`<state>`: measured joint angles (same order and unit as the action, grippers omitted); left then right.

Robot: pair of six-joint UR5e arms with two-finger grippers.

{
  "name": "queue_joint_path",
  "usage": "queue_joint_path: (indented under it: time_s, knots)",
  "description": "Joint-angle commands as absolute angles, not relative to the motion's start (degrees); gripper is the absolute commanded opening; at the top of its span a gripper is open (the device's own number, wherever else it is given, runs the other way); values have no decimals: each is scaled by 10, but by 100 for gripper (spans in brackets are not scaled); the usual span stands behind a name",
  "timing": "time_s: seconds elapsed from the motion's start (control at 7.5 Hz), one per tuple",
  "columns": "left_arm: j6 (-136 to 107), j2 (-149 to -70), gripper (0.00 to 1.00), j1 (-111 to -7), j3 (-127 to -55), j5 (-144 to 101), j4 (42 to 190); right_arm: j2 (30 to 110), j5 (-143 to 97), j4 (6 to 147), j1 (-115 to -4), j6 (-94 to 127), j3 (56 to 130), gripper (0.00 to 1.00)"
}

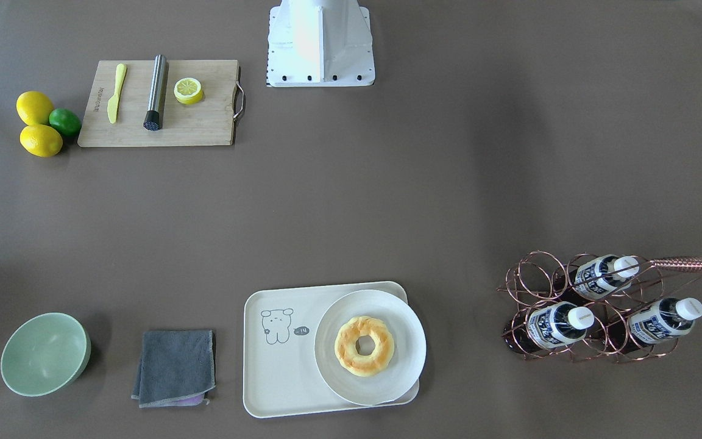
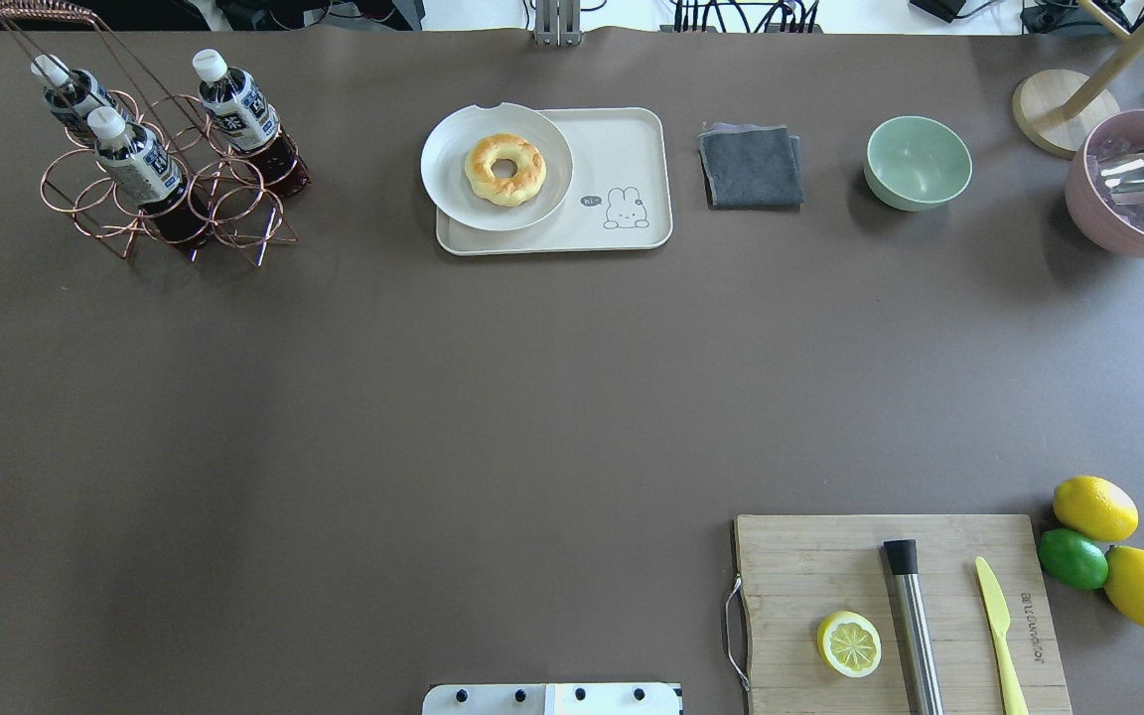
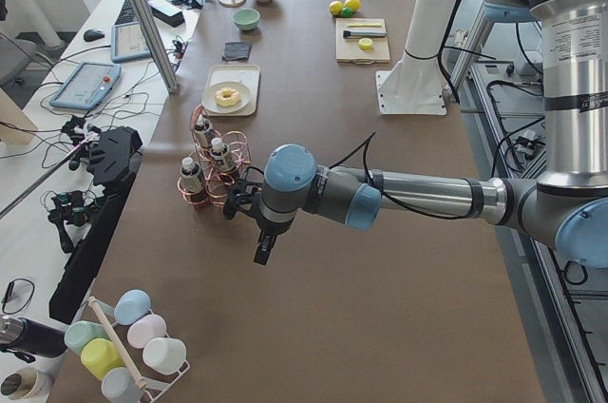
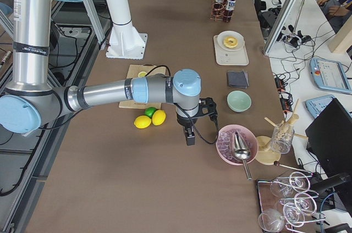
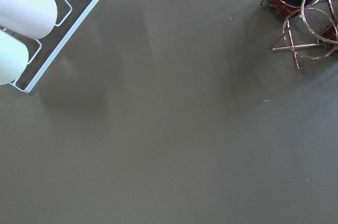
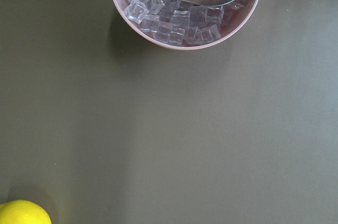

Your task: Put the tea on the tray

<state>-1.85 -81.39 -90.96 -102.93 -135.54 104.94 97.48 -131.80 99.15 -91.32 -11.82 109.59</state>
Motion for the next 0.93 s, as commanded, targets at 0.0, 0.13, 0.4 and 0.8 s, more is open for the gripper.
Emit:
queue_joint_path:
  time_s: [0.0,0.13,0.4,0.8]
  knots:
    - [-23,-816,97,-909,-1032,-1353,1049,980,-1317,992,-913,-119,1094,100]
    - [-17,-816,97,-908,-1027,-1352,1050,983,-1318,991,-913,-119,1095,100]
    - [-17,-815,97,-904,-1025,-1350,1049,977,-1317,991,-908,-120,1082,100]
    - [-21,-816,97,-904,-1024,-1349,1048,977,-1317,991,-908,-119,1085,100]
